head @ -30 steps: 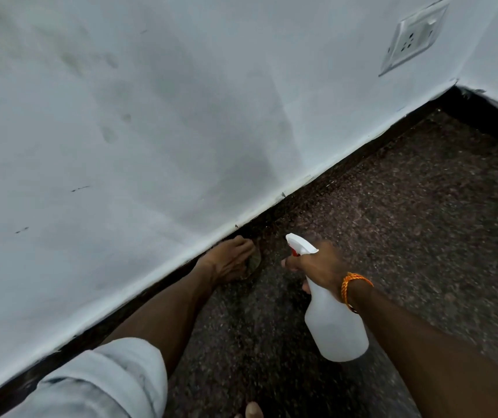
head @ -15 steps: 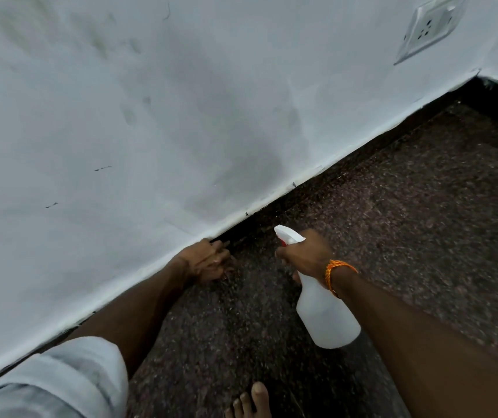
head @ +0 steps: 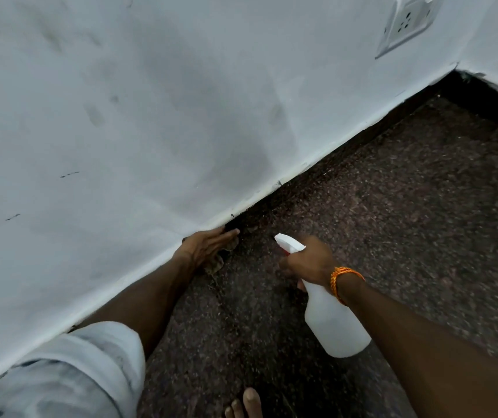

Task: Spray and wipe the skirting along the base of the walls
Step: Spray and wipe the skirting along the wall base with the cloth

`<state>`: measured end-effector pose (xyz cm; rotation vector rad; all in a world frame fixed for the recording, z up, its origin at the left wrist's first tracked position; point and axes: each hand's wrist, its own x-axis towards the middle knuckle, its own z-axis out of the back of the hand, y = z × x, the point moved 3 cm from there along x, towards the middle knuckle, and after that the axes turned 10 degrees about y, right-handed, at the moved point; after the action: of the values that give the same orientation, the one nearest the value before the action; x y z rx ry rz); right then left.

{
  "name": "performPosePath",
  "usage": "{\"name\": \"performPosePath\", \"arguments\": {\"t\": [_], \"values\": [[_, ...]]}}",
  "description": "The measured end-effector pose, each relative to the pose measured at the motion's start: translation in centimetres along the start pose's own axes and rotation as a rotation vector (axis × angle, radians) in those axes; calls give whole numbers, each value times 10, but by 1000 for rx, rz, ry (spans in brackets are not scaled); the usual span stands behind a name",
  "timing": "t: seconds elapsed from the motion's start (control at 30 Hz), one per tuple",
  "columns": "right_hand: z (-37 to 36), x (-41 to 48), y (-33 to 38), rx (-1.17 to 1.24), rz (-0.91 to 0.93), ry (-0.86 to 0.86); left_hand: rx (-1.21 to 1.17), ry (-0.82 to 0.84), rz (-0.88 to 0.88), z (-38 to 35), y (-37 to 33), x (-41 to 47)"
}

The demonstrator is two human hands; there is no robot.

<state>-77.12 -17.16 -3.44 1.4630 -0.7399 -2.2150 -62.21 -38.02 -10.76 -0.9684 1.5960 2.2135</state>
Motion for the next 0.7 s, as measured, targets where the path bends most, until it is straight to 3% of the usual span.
{"name": "performPosePath", "arguments": {"t": [0.13,0.27,0.33,0.4,0.47,0.53,0.57,0.7], "values": [[12,4,-11,-26,-47,-56,-306,-67,92,35,36,38],[11,5,-14,-82,-45,-67,-196,-107,29,24,26,35],[8,5,-12,-91,-45,-32,-85,-130,-122,5,-2,17],[5,6,-8,-116,-34,-4,-238,-123,-188,-14,-25,-8],[-1,6,-2,-134,-8,-1,-557,-86,-183,-26,-33,-29],[-14,3,10,-164,44,29,-476,-81,-177,-31,-34,-56],[-22,0,18,-190,77,54,-373,-158,-240,-36,-42,-68],[-55,-15,45,-274,196,140,-693,-77,-153,-17,-24,-124]]}}
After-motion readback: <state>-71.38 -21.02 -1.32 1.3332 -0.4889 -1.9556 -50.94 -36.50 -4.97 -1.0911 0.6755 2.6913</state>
